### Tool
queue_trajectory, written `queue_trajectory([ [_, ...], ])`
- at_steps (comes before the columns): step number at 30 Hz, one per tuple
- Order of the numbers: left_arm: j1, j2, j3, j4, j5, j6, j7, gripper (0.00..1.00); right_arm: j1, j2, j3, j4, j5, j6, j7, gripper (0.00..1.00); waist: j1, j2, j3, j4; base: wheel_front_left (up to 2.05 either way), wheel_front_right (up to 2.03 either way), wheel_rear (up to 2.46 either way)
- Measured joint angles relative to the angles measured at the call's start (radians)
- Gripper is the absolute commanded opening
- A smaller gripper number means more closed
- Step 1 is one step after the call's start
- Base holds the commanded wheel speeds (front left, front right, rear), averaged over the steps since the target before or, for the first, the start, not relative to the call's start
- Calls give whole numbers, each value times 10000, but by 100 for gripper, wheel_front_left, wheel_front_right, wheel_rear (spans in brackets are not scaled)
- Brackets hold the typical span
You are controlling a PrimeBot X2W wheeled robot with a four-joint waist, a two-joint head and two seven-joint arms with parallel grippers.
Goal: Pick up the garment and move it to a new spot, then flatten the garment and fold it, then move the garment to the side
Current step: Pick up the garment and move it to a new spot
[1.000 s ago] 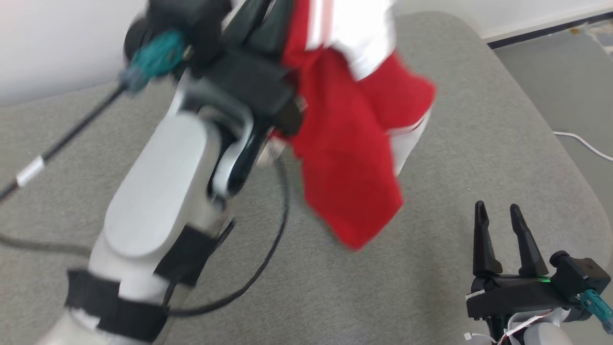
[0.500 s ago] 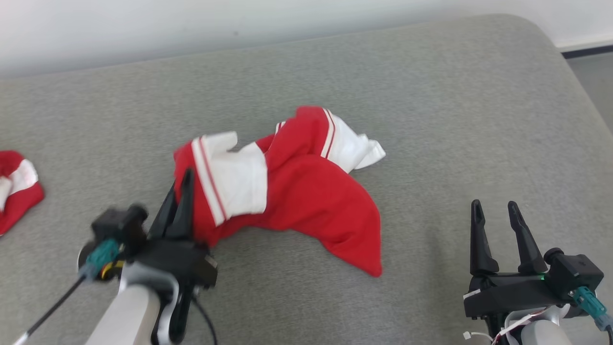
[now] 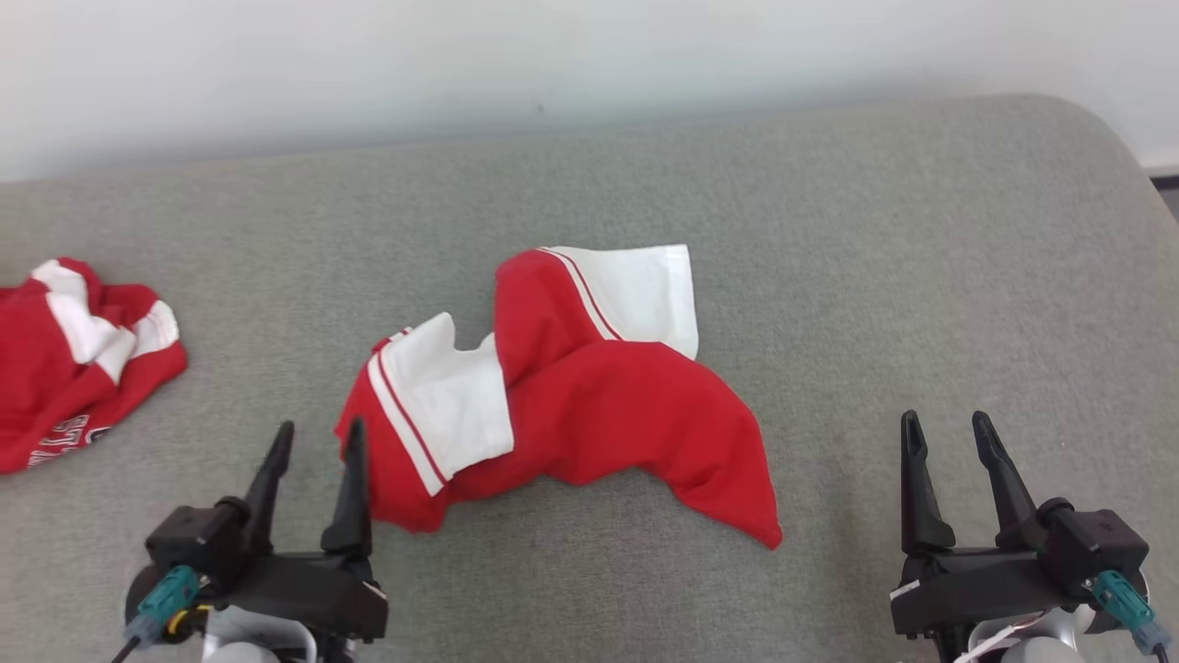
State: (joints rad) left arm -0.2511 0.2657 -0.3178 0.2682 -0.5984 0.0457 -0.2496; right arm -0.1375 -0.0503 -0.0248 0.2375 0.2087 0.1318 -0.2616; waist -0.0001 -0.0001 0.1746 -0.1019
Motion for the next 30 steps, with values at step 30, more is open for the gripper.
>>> queue_trajectory([
  [30,3040,186,1808,-2067,2243,-19,-128,100,1170,2,113,81,-81,0,2,100,0,1,-1721,897,0,0,0],
])
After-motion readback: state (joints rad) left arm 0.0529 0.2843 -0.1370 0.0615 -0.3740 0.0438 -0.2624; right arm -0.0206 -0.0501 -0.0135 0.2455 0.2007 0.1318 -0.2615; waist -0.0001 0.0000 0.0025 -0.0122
